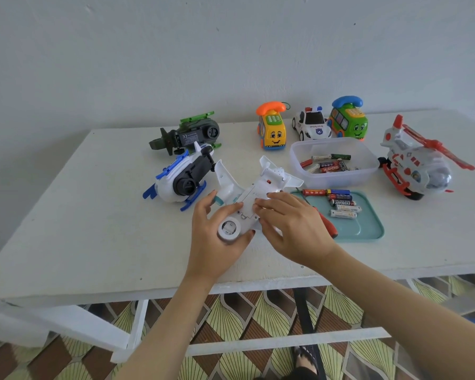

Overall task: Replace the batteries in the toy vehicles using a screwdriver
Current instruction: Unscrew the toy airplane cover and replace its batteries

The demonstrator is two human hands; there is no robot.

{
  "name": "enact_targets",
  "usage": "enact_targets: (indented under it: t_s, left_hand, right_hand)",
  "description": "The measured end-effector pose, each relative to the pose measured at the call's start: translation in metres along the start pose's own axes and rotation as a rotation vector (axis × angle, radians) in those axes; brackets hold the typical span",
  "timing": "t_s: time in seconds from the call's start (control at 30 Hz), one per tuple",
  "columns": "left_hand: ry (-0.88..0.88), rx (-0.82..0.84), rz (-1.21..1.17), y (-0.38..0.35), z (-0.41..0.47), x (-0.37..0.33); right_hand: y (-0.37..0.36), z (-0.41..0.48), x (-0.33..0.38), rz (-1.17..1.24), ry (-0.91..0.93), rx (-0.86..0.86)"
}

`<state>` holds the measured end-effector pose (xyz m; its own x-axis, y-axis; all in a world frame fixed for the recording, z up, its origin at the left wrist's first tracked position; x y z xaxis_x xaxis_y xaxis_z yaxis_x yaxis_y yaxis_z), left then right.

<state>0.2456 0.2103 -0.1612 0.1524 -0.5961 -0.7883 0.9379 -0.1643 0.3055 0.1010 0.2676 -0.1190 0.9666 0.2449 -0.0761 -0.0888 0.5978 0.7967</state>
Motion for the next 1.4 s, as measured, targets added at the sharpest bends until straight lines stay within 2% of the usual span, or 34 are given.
enact_targets:
  t_s: [0.1,0.17,0.2,0.33,0.43,0.57,0.7,0.83,0.9,1.0,1.17,1.4]
  left_hand:
    - [0.015,-0.011,0.012,0.0,0.0,0.001]
    - [0.03,-0.011,0.022,0.0,0.0,0.002]
    - [0.033,-0.008,0.03,0.0,0.001,0.002]
    - [0.036,-0.003,0.043,0.0,0.002,0.002]
    - [0.046,-0.007,0.05,0.0,0.002,0.001]
    - [0.055,-0.001,0.054,0.0,0.002,-0.001]
    - [0.079,-0.021,0.025,0.001,0.0,-0.001]
    - [0.185,-0.043,-0.063,0.003,-0.001,0.003]
    - [0.219,-0.049,-0.094,0.003,-0.001,0.003]
    - [0.236,-0.058,-0.1,0.003,-0.001,0.0]
    - [0.233,-0.052,-0.107,0.003,-0.001,0.0]
    - [0.225,-0.068,-0.109,0.005,-0.001,-0.002]
  right_hand:
    - [0.006,-0.001,-0.011,0.053,-0.113,0.03]
    - [0.016,0.0,-0.023,-0.018,-0.228,0.032]
    - [0.02,0.0,-0.031,-0.066,-0.302,0.086]
    - [0.02,-0.017,-0.071,-0.221,-0.664,0.54]
    - [0.02,-0.03,-0.083,-0.351,-0.693,0.68]
    - [0.021,-0.034,-0.084,-0.392,-0.663,0.732]
    - [0.033,-0.029,-0.082,-0.264,-0.75,0.609]
    - [0.056,-0.012,-0.073,-0.115,-0.734,0.234]
    - [0.065,-0.004,-0.064,0.044,-0.667,0.025]
    - [0.073,0.006,-0.05,0.243,-0.553,-0.172]
    - [0.076,0.027,-0.02,0.482,-0.365,-0.249]
    - [0.07,0.044,0.001,0.601,-0.303,-0.195]
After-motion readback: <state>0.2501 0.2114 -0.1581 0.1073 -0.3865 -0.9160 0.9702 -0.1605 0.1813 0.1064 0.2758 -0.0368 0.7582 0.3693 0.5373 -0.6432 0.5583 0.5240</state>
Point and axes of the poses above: each hand's wrist, its own z-axis towards the middle knuckle, its own y-axis out of the back of the hand, x = y × z, the point moved 6 cm from there along z, towards the middle knuckle, and after that the axes turned 12 degrees about -z, right-handed, at the moved point
